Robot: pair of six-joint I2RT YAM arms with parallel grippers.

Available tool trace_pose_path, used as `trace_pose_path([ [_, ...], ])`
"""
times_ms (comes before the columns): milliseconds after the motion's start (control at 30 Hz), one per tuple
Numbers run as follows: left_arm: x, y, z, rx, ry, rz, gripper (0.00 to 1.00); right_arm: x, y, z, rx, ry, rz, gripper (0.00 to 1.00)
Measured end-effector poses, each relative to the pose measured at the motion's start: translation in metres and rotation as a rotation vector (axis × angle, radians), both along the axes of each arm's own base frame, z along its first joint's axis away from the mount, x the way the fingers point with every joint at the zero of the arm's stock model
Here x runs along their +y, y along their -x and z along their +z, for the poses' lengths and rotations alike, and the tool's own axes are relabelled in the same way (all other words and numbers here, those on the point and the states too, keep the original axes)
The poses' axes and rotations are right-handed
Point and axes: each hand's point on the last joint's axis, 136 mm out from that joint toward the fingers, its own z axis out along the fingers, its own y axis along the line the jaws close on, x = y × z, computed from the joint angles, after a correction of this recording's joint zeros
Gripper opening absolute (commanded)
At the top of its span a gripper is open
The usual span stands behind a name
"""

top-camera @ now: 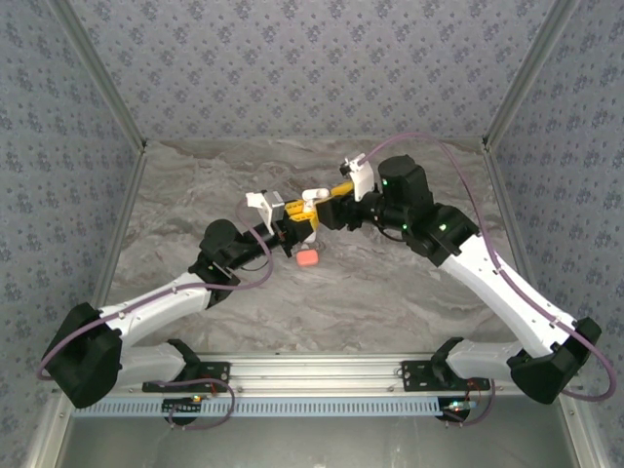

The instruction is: Insert wireless bluetooth earbuds into charging case

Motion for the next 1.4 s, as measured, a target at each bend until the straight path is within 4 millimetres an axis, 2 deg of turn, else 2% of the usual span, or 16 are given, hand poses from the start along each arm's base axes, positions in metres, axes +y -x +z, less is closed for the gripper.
trace_pose_path([
  [233,0.000,0.000,0.000,-0.001,0.001,0.000,0.00,-0.018,-0.010,0.013,0.044,-0.088,-0.022,0.83],
  [433,0.000,0.001,0.003,-0.009,0.008,-0.001,0.00,-0.033,-0.009,0.025,0.070,-0.198,-0.002,1.00],
  [600,0.000,0.003,0.006,-0.020,0.016,-0.011,0.00,-0.027,-0.003,0.017,0.133,-0.244,0.074,1.00],
  [1000,-0.002,0.006,0.012,-0.034,0.030,-0.032,0.00,0.013,0.017,0.004,0.236,-0.276,0.295,1.00],
  [1133,-0.002,0.005,0.012,-0.032,0.028,-0.032,0.00,0.014,0.025,0.013,0.205,-0.281,0.337,1.00],
  [1400,-0.007,0.014,0.020,-0.054,0.037,-0.075,0.00,-0.001,0.046,0.028,0.090,-0.274,0.341,1.00],
])
